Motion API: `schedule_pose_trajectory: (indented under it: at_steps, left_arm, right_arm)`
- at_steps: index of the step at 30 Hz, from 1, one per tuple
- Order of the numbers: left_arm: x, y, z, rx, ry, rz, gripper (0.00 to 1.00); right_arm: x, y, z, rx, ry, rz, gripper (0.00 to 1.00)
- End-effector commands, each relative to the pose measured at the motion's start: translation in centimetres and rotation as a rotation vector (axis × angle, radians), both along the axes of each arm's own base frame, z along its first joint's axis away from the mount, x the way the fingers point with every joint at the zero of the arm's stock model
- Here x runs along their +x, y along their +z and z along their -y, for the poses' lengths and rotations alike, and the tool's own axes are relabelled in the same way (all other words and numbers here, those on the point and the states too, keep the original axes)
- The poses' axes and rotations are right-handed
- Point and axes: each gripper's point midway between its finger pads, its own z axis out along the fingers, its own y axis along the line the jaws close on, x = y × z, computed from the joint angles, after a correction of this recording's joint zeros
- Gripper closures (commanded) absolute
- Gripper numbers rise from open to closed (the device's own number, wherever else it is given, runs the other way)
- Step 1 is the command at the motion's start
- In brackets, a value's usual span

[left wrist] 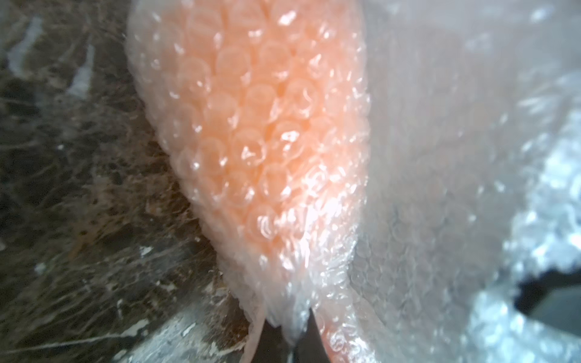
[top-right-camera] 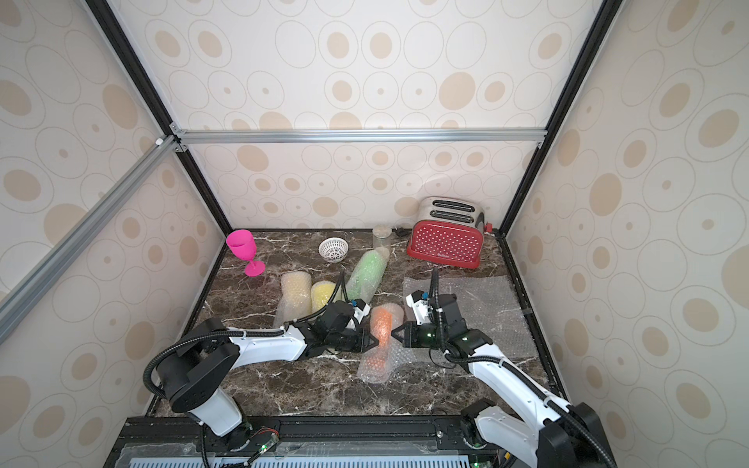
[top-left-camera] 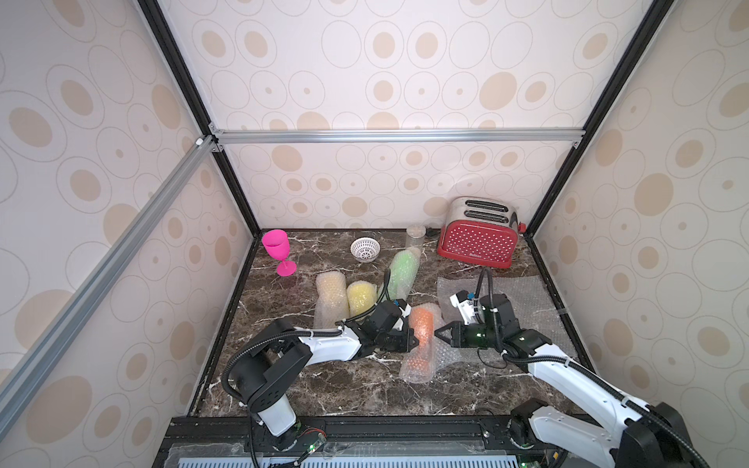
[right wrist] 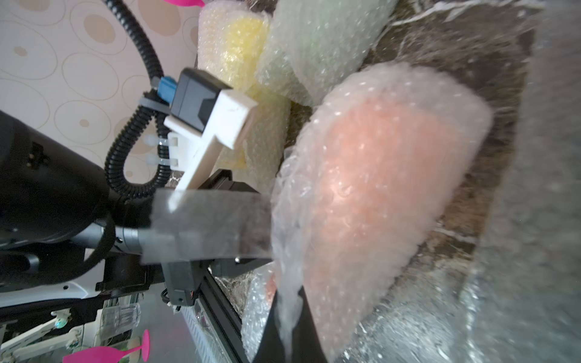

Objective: Unpack wine glasses from bubble wrap
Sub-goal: Unwrap the bubble wrap at the center of the board.

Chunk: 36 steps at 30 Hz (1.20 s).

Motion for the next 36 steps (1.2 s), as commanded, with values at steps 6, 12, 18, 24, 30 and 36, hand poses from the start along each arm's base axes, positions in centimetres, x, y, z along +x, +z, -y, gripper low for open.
schedule_pose_trajectory:
  at_steps: [6, 12, 18, 24, 30, 36]
  left_arm:
    - [0.5, 2.4, -1.1, -0.122, 0.056, 0.012, 0.99]
    - [0.6, 2.6, -3.0, -0.174, 0.117, 0.003, 0.99]
    - [0.0, 2.2, -4.2, -0.173, 0.117, -0.019, 0.94]
    - [0.8, 2.1, -5.0, -0.031, 0.120, 0.007, 0.59]
    - [2.8, 4.7, -5.2, 0.076, 0.121, 0.105, 0.37]
    - [3.0, 7.1, -2.0, 0.026, 0.057, 0.145, 0.36]
  right_arm:
    - [-1.8, -3.0, 5.6, -0.163, -0.189, -0.136, 1.00]
    - [-2.2, -3.6, 8.3, -0.188, -0.299, -0.145, 1.00]
    - [-2.3, -3.5, 8.2, -0.192, -0.280, -0.156, 1.00]
    - [-2.0, -1.3, 5.5, -0.042, -0.174, -0.121, 1.00]
    - [-1.4, 2.1, 4.0, 0.074, -0.125, -0.026, 1.00]
    - [-1.3, 3.9, 2.8, 0.150, -0.084, 0.007, 1.00]
